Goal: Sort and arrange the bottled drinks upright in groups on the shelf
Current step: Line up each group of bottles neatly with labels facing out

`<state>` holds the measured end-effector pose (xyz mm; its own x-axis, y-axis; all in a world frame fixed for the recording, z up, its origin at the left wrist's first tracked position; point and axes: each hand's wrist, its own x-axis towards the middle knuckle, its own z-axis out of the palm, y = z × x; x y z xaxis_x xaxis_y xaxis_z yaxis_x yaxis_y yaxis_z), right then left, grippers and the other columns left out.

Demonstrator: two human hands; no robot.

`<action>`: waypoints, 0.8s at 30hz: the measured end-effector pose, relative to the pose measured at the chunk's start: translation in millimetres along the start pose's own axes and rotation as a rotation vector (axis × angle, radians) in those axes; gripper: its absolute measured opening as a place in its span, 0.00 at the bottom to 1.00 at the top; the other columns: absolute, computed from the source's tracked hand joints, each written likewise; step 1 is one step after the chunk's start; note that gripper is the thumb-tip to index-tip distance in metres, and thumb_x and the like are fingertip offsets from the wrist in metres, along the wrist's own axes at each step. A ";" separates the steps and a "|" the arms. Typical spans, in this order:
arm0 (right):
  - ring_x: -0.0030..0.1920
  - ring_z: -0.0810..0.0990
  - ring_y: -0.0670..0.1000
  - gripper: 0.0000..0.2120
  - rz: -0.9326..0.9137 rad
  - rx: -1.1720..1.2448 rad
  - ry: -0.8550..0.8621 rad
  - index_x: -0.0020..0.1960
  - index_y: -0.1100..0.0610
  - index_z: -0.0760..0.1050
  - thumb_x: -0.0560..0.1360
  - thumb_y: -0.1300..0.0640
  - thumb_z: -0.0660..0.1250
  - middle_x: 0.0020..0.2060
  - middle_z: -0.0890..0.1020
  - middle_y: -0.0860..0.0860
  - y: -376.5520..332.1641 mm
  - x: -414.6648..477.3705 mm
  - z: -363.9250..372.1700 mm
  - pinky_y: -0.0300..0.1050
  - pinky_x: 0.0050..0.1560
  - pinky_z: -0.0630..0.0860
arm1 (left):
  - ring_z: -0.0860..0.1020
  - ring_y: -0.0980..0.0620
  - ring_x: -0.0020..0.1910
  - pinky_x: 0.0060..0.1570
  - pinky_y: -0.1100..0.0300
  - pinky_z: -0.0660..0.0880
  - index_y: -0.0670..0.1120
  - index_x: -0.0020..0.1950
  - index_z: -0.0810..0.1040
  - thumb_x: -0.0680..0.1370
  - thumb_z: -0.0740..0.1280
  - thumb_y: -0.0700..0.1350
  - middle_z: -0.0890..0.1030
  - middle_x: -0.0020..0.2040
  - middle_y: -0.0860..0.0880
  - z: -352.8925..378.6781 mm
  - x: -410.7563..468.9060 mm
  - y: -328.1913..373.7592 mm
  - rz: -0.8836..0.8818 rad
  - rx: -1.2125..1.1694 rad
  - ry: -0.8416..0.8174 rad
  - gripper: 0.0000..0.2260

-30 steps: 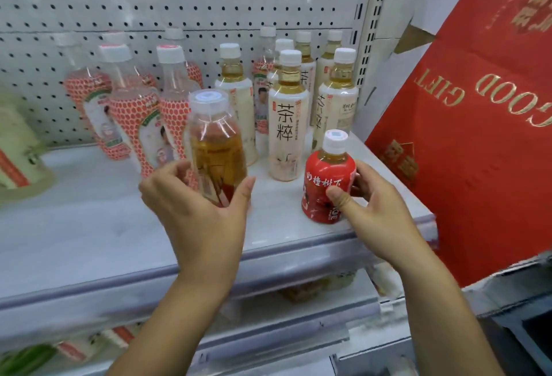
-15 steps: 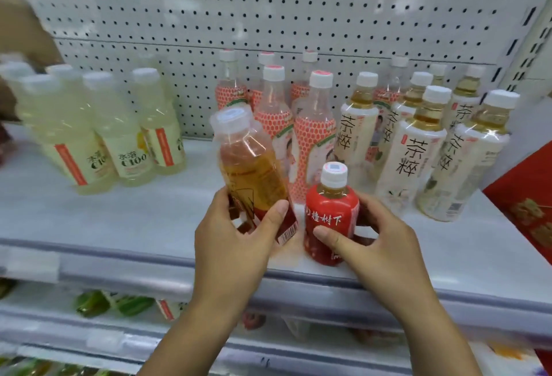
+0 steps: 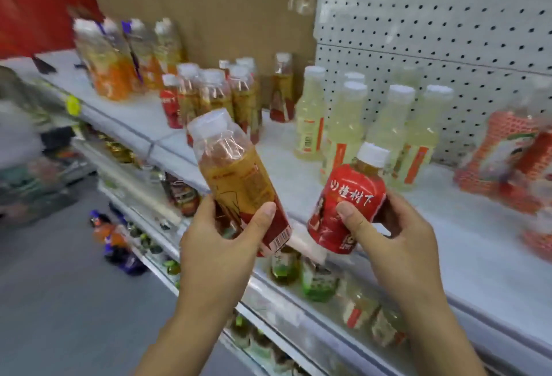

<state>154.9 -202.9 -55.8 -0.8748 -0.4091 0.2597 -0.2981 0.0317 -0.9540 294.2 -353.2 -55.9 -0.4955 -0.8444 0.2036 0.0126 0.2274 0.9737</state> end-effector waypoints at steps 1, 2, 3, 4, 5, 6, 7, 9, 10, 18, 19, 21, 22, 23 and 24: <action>0.49 0.82 0.36 0.25 -0.001 0.012 -0.004 0.55 0.42 0.79 0.61 0.36 0.75 0.47 0.85 0.35 -1.7 3.5 25.0 0.27 0.42 0.76 | 0.81 0.65 0.48 0.49 0.62 0.76 0.56 0.56 0.81 0.70 0.75 0.58 0.85 0.47 0.64 -22.4 13.4 -6.0 -0.004 0.012 0.021 0.16; 0.49 0.82 0.36 0.23 0.001 0.022 -0.006 0.54 0.43 0.79 0.62 0.37 0.75 0.47 0.85 0.34 -3.7 7.2 49.5 0.28 0.42 0.76 | 0.82 0.64 0.48 0.49 0.59 0.78 0.55 0.55 0.81 0.70 0.75 0.58 0.85 0.47 0.63 -43.4 26.0 -12.3 -0.006 0.030 0.042 0.16; 0.49 0.82 0.35 0.19 0.007 0.027 -0.010 0.53 0.42 0.79 0.64 0.38 0.75 0.46 0.84 0.33 -5.7 10.3 72.3 0.27 0.43 0.76 | 0.82 0.63 0.48 0.49 0.58 0.79 0.55 0.55 0.81 0.70 0.75 0.58 0.85 0.47 0.62 -63.2 38.0 -19.3 -0.009 0.046 0.060 0.16; 0.49 0.82 0.35 0.17 0.015 0.032 -0.015 0.52 0.41 0.78 0.66 0.40 0.76 0.46 0.84 0.32 -8.9 12.9 93.4 0.27 0.43 0.76 | 0.82 0.63 0.47 0.49 0.59 0.79 0.55 0.55 0.82 0.71 0.75 0.57 0.85 0.47 0.62 -81.4 49.3 -26.6 -0.013 0.059 0.072 0.15; 0.49 0.82 0.34 0.15 0.021 0.038 -0.024 0.51 0.40 0.78 0.67 0.41 0.76 0.46 0.83 0.31 -11.5 15.3 112.9 0.28 0.44 0.76 | 0.82 0.63 0.46 0.48 0.60 0.79 0.54 0.55 0.82 0.71 0.75 0.56 0.85 0.47 0.61 -97.6 59.7 -32.9 -0.020 0.066 0.081 0.15; 0.49 0.82 0.34 0.15 0.025 0.048 -0.031 0.52 0.40 0.78 0.68 0.41 0.76 0.46 0.84 0.32 -13.6 17.2 131.0 0.30 0.46 0.76 | 0.82 0.63 0.46 0.48 0.61 0.79 0.55 0.55 0.82 0.71 0.75 0.56 0.85 0.47 0.61 -112.6 69.7 -39.1 -0.030 0.073 0.084 0.15; 0.50 0.82 0.35 0.15 0.028 0.055 -0.039 0.53 0.41 0.78 0.68 0.41 0.76 0.47 0.84 0.33 -15.1 18.9 147.7 0.33 0.48 0.78 | 0.82 0.64 0.46 0.47 0.62 0.79 0.55 0.56 0.82 0.72 0.75 0.56 0.85 0.47 0.62 -125.9 79.0 -43.5 -0.040 0.080 0.080 0.15; 0.52 0.83 0.39 0.20 0.052 0.079 -0.053 0.56 0.44 0.80 0.67 0.40 0.76 0.50 0.85 0.37 -17.6 19.7 175.1 0.44 0.52 0.82 | 0.82 0.65 0.46 0.47 0.64 0.79 0.56 0.56 0.82 0.71 0.75 0.56 0.85 0.47 0.63 -146.1 95.1 -50.1 -0.046 0.105 0.074 0.15; 0.53 0.83 0.41 0.23 0.061 0.086 -0.058 0.58 0.47 0.80 0.66 0.39 0.76 0.51 0.85 0.41 -18.4 20.5 189.5 0.49 0.55 0.82 | 0.82 0.65 0.47 0.48 0.63 0.79 0.56 0.56 0.82 0.71 0.75 0.57 0.85 0.47 0.63 -155.6 104.2 -53.1 -0.050 0.116 0.079 0.15; 0.55 0.79 0.36 0.29 0.056 0.021 -0.193 0.66 0.43 0.75 0.67 0.39 0.75 0.55 0.82 0.38 -19.5 60.7 307.3 0.34 0.51 0.75 | 0.83 0.61 0.50 0.50 0.62 0.79 0.55 0.58 0.83 0.71 0.74 0.59 0.86 0.48 0.61 -212.9 194.6 -77.4 -0.036 0.103 0.159 0.17; 0.54 0.79 0.34 0.27 0.050 0.012 -0.194 0.66 0.41 0.74 0.69 0.41 0.75 0.54 0.81 0.36 -16.9 69.9 322.5 0.31 0.49 0.74 | 0.83 0.61 0.50 0.50 0.63 0.78 0.55 0.57 0.83 0.71 0.73 0.60 0.86 0.48 0.61 -217.6 207.3 -80.9 -0.042 0.096 0.168 0.17; 0.50 0.77 0.27 0.25 0.041 0.016 -0.198 0.65 0.40 0.73 0.71 0.44 0.76 0.53 0.80 0.34 -13.0 90.9 356.1 0.25 0.41 0.73 | 0.84 0.60 0.50 0.50 0.61 0.79 0.55 0.58 0.82 0.71 0.73 0.60 0.86 0.49 0.60 -226.1 235.3 -87.1 -0.050 0.095 0.170 0.18; 0.49 0.76 0.26 0.24 0.037 0.020 -0.203 0.66 0.40 0.72 0.72 0.45 0.75 0.53 0.80 0.34 -12.2 102.3 373.9 0.23 0.38 0.72 | 0.84 0.59 0.50 0.51 0.60 0.79 0.54 0.58 0.82 0.71 0.73 0.60 0.86 0.49 0.59 -230.2 250.1 -90.8 -0.053 0.100 0.169 0.18; 0.49 0.76 0.26 0.25 0.029 0.016 -0.203 0.67 0.41 0.72 0.73 0.45 0.75 0.53 0.79 0.34 -11.3 114.2 392.5 0.24 0.39 0.71 | 0.84 0.59 0.50 0.51 0.59 0.80 0.54 0.58 0.82 0.72 0.73 0.59 0.86 0.49 0.59 -234.4 265.0 -94.3 -0.054 0.106 0.170 0.18; 0.49 0.75 0.26 0.26 0.015 0.007 -0.195 0.69 0.42 0.72 0.73 0.45 0.74 0.54 0.79 0.34 -11.2 126.1 411.0 0.24 0.42 0.70 | 0.84 0.60 0.50 0.52 0.59 0.80 0.54 0.59 0.82 0.72 0.73 0.59 0.86 0.49 0.59 -238.6 280.1 -98.0 -0.056 0.115 0.173 0.17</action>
<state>204.9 -629.7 -73.9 -0.7884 -0.5774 0.2122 -0.2822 0.0330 -0.9588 361.4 -727.8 -69.9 -0.3364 -0.9255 0.1740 -0.1152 0.2238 0.9678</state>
